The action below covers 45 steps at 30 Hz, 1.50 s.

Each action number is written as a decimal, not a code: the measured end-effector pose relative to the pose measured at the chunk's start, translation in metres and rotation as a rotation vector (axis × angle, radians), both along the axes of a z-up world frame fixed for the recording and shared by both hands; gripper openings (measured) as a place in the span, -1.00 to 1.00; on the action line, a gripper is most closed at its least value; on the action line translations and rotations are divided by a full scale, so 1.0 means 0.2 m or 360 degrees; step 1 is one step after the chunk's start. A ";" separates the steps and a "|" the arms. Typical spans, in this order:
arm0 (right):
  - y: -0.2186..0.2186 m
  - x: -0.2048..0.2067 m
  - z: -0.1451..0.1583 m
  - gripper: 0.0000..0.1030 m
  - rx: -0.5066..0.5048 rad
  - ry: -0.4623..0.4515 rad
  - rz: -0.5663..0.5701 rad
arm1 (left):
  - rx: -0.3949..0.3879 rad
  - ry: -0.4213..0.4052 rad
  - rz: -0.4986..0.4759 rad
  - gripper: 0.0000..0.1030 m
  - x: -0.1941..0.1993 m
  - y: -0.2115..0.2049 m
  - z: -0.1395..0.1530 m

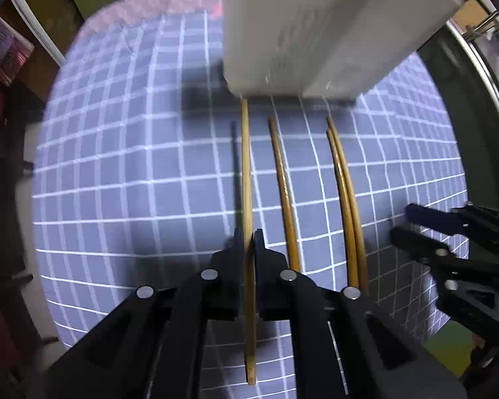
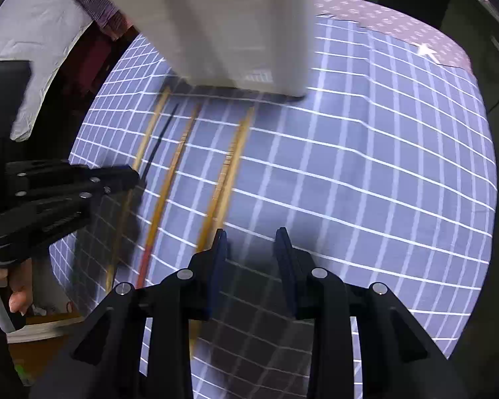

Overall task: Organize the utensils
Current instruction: 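Close the left gripper on a chopstick while the right gripper grasps another chopstick, then lift both chopsticks upright and carry them toward the white holder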

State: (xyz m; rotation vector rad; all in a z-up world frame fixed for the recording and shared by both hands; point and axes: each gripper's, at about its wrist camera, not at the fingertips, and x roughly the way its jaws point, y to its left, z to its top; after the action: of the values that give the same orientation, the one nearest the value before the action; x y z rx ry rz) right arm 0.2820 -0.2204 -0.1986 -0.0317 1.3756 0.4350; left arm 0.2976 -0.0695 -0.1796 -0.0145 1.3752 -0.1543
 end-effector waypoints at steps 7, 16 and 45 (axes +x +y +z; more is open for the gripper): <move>0.15 0.05 -0.06 -0.56 -0.0109 0.0068 0.0034 | -0.0067 -0.0226 -0.0005 -0.87 -0.16 0.11 0.21; 0.24 0.08 -0.11 -0.64 -0.0212 0.0095 0.0021 | -0.0173 -0.0288 -0.0054 -0.87 -0.24 0.12 0.27; 0.05 -0.20 0.29 -0.86 0.0055 -0.0312 0.0047 | -0.0225 -0.0370 -0.0104 -0.87 -0.32 0.14 0.34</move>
State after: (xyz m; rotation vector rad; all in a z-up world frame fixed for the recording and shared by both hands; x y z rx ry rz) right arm 0.2411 -0.2112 -0.1396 -0.0650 1.1756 0.4677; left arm 0.2344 -0.0415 -0.1115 -0.0675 1.1310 -0.2988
